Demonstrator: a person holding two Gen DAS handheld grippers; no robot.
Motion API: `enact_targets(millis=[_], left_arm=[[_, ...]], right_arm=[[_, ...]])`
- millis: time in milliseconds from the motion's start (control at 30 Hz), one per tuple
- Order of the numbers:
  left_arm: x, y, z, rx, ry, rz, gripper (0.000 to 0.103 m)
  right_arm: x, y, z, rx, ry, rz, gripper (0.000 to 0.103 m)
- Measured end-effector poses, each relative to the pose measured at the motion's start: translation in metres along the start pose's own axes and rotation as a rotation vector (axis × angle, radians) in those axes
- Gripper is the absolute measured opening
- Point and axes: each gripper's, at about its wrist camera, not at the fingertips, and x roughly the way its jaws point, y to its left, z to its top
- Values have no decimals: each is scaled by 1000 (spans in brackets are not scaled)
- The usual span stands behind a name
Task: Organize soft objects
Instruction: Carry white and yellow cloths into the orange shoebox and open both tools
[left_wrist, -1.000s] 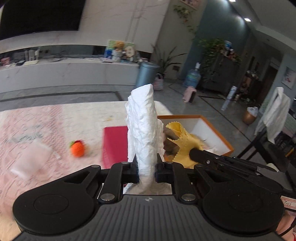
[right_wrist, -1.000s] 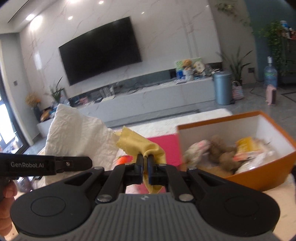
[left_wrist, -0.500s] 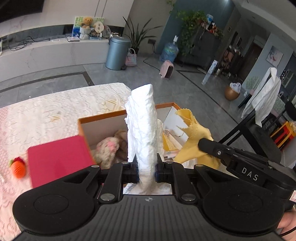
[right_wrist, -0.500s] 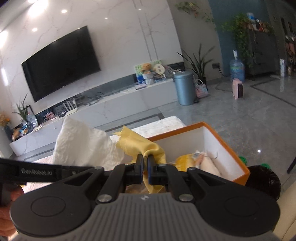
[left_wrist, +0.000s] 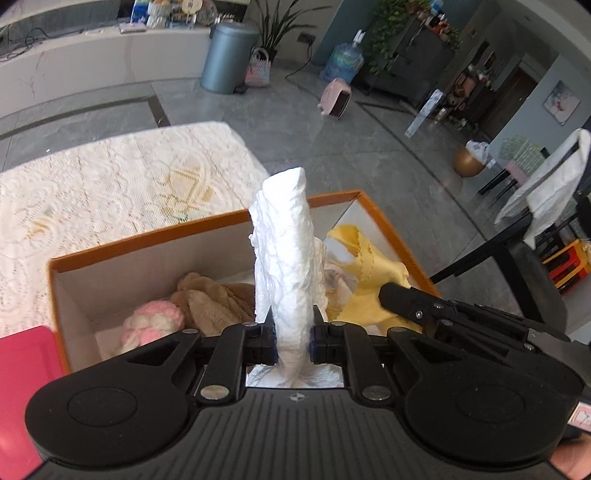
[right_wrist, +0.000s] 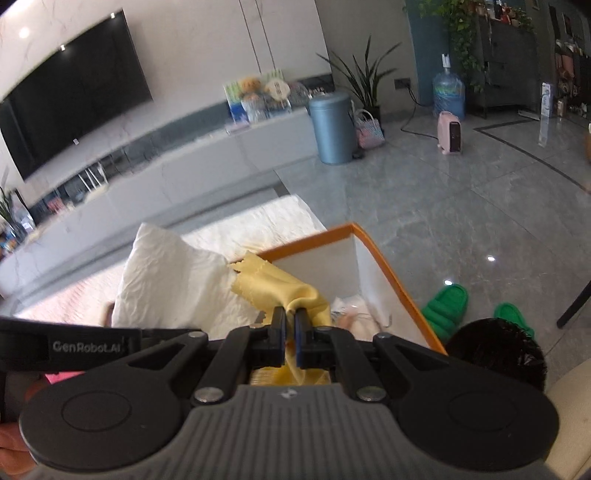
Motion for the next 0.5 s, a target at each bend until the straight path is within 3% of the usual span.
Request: enact_targets(millis=[300, 500], left_arm=[[33, 2, -5, 4, 93, 49, 16], [27, -11, -5, 78, 95, 91, 22]], right_arm=[[45, -13, -8, 1, 146, -71, 2], [49, -9, -14, -37, 166, -99, 8]])
